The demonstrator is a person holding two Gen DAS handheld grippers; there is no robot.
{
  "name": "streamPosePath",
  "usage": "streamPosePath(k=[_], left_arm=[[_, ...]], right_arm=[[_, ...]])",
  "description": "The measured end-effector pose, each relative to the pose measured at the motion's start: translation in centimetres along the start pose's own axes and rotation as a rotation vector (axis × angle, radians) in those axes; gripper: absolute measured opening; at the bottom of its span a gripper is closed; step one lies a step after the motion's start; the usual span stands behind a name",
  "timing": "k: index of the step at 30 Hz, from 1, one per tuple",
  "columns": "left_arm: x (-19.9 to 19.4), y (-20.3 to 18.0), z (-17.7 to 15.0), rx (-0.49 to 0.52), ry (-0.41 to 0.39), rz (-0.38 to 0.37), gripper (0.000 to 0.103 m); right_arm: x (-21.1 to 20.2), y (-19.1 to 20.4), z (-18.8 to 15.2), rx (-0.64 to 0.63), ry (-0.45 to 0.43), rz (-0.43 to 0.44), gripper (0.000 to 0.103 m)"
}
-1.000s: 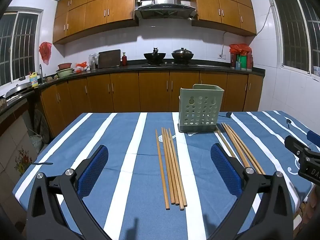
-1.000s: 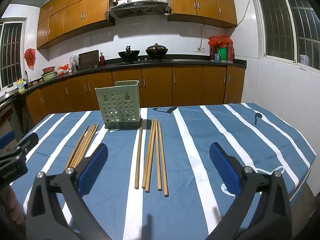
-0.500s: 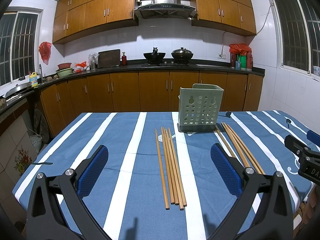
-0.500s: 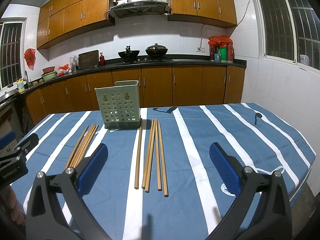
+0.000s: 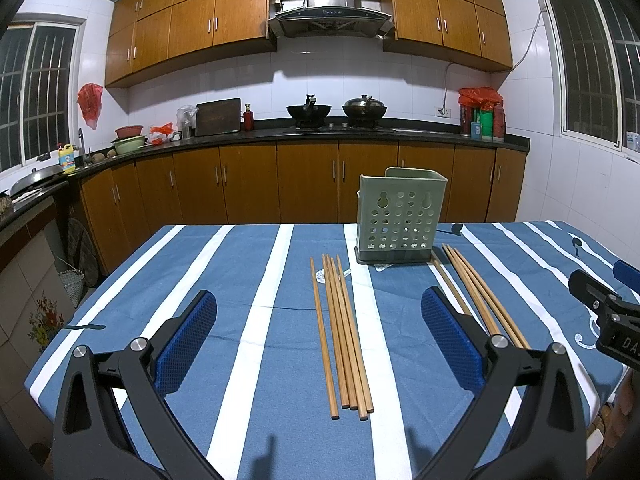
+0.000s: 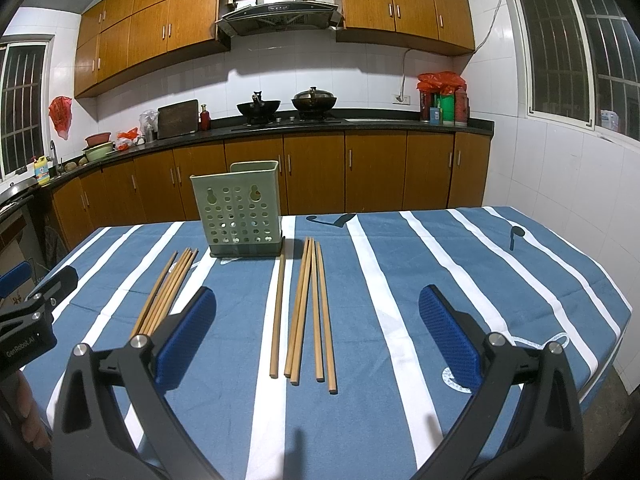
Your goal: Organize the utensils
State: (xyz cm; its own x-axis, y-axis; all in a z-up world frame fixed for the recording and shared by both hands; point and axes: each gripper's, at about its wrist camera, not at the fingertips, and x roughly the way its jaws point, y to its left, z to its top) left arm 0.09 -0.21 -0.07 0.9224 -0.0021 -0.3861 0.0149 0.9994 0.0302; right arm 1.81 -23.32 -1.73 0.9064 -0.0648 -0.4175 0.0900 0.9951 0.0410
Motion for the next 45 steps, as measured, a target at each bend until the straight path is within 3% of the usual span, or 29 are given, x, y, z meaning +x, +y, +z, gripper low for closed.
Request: streamPosePath(k=[45], left_arm=[[0.42, -0.68, -0.18, -0.001, 0.011, 0.008, 0.101]], right_arm=[[0.56, 0.14, -0.14, -0.004, 0.011, -0.006, 0.099]])
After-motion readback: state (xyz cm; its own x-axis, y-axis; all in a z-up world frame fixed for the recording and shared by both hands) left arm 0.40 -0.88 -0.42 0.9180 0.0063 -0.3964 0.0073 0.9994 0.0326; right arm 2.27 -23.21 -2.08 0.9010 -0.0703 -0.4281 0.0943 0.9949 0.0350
